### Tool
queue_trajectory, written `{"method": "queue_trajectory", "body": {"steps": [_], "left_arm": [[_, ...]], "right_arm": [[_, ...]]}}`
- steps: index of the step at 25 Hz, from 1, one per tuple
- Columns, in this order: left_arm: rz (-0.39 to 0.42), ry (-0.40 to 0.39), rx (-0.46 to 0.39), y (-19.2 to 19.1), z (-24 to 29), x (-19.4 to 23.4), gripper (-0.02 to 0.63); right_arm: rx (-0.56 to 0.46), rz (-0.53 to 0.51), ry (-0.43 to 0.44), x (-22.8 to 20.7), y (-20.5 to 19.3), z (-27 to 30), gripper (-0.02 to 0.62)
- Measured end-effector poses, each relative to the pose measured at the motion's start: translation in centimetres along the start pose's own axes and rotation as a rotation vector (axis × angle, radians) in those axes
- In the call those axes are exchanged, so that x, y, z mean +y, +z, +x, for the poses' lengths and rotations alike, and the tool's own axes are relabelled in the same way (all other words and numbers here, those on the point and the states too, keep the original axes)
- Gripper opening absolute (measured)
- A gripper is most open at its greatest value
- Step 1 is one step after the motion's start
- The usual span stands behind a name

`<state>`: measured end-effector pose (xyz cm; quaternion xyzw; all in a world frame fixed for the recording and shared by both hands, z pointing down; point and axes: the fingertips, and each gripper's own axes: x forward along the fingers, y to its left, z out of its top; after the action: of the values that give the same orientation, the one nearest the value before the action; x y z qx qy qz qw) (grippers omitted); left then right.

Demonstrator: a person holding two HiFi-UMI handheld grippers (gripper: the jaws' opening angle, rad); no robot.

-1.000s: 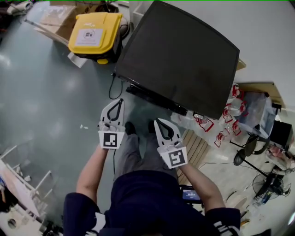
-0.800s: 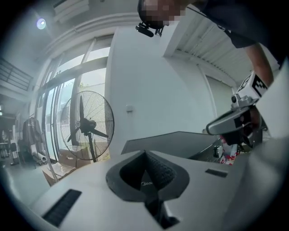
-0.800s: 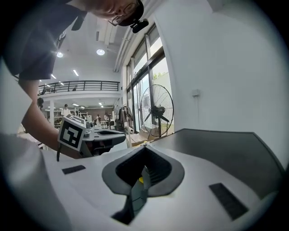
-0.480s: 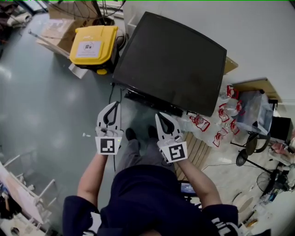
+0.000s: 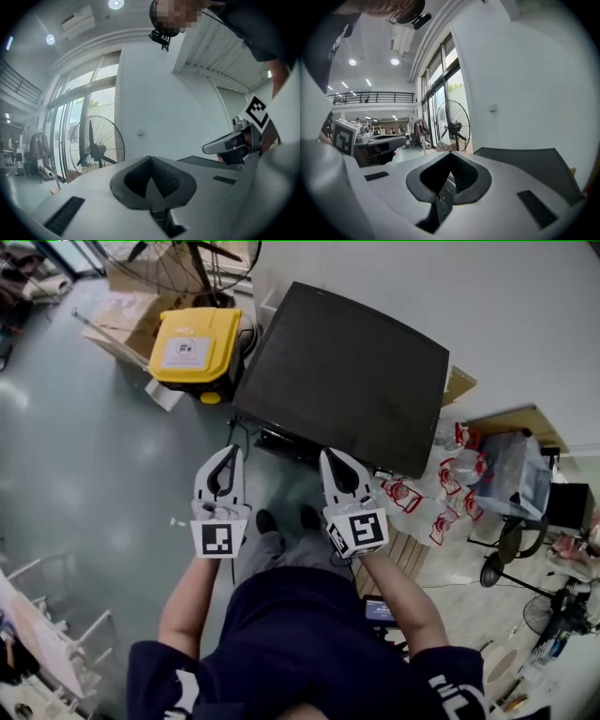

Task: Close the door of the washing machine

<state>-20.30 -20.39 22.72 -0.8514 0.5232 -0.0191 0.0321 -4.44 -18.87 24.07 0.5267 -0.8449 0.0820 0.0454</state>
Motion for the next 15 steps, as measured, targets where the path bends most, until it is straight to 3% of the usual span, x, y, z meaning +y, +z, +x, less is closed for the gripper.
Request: {"method": "queue_trajectory", "body": {"steps": [15], "left_arm": [[0.04,0.123,-0.035,4.5,-2.8,4.5,0.023]], "right_arm": [[-0.053,-0.075,0.005,-1.9,5.9,-0.6,0.02]]}}
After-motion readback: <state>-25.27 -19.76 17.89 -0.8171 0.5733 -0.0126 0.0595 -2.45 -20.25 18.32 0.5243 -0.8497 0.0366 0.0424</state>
